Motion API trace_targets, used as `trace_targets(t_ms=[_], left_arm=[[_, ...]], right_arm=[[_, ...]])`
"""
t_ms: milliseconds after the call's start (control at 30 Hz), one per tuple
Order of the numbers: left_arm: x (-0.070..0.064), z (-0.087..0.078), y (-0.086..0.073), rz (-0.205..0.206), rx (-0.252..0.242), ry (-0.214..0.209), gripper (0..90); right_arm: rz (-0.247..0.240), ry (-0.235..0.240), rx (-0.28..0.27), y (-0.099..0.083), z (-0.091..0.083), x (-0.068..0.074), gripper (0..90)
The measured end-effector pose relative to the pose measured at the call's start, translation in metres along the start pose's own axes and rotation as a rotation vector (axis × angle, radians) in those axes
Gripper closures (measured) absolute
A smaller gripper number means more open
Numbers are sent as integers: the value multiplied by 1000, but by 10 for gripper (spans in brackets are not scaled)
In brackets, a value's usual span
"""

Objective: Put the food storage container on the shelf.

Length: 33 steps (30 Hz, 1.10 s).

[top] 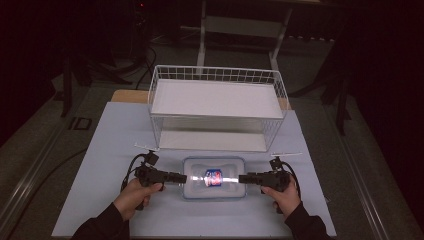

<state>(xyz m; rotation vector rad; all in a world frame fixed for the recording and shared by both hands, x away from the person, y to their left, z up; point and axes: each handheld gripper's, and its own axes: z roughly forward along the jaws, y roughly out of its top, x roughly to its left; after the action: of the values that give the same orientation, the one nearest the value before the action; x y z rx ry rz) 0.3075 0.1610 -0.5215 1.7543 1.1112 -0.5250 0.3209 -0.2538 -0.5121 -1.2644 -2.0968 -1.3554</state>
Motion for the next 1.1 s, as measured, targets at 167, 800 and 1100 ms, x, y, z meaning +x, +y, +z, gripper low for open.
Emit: trace_targets(t_ms=[167, 800, 1100], left_arm=[[-4, 0, -4, 16, -14, 18, 558], [-46, -12, -1, 126, -85, 104, 552], [-72, -31, 27, 190, -130, 114, 553]], right_arm=[[-4, -23, -7, -2, -1, 6, 508], [-90, -84, -69, 5, -19, 40, 520], [-156, -87, -135, 31, -36, 63, 521]])
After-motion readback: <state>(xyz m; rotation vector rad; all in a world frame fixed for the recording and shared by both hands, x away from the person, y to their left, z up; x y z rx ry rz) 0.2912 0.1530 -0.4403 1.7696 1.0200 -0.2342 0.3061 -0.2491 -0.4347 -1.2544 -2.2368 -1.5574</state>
